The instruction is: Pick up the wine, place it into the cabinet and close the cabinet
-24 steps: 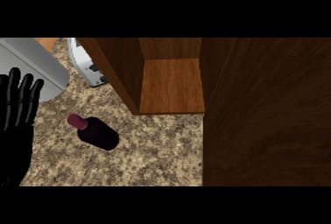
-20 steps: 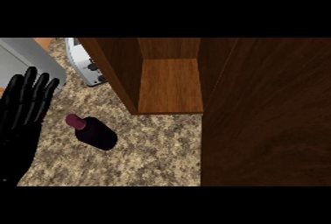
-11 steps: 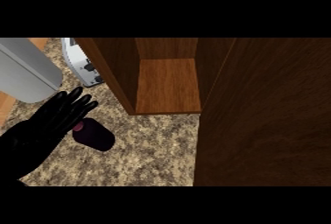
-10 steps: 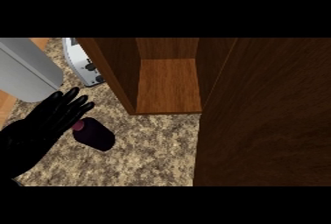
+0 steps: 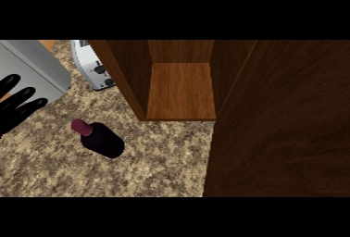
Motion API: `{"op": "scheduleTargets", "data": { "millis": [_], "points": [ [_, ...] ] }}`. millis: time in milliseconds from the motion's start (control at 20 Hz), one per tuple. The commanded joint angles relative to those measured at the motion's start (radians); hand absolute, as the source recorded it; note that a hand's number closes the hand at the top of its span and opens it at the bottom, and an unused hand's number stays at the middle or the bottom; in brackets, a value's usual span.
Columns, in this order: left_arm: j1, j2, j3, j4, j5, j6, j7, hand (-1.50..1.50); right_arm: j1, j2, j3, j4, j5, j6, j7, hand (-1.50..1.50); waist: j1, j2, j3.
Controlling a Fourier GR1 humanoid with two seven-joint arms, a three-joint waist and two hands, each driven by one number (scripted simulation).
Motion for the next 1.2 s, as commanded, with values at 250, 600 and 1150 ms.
{"op": "scheduleTargets", "data": {
  "millis": [250,600,1150],
  "points": [
    [-0.01,0.018,0.033,-0.017,0.055,0.028,0.09,-1.5,-0.076,-0.001,0.132,-0.167,0.122,-0.089,0.225,-1.5,0.0,0.001,0.0],
    [-0.015,0.045,0.077,0.038,0.071,0.006,0.129,-1.5,-0.099,-0.01,0.149,-0.155,0.166,-0.164,0.231,-1.5,-0.004,0.0,-0.001],
    [-0.061,-0.065,0.034,0.145,-0.125,-0.052,0.077,-1.5,-0.17,-0.064,0.17,-0.184,0.18,-0.222,0.297,-1.5,-0.007,0.001,-0.001]
  ]
}}
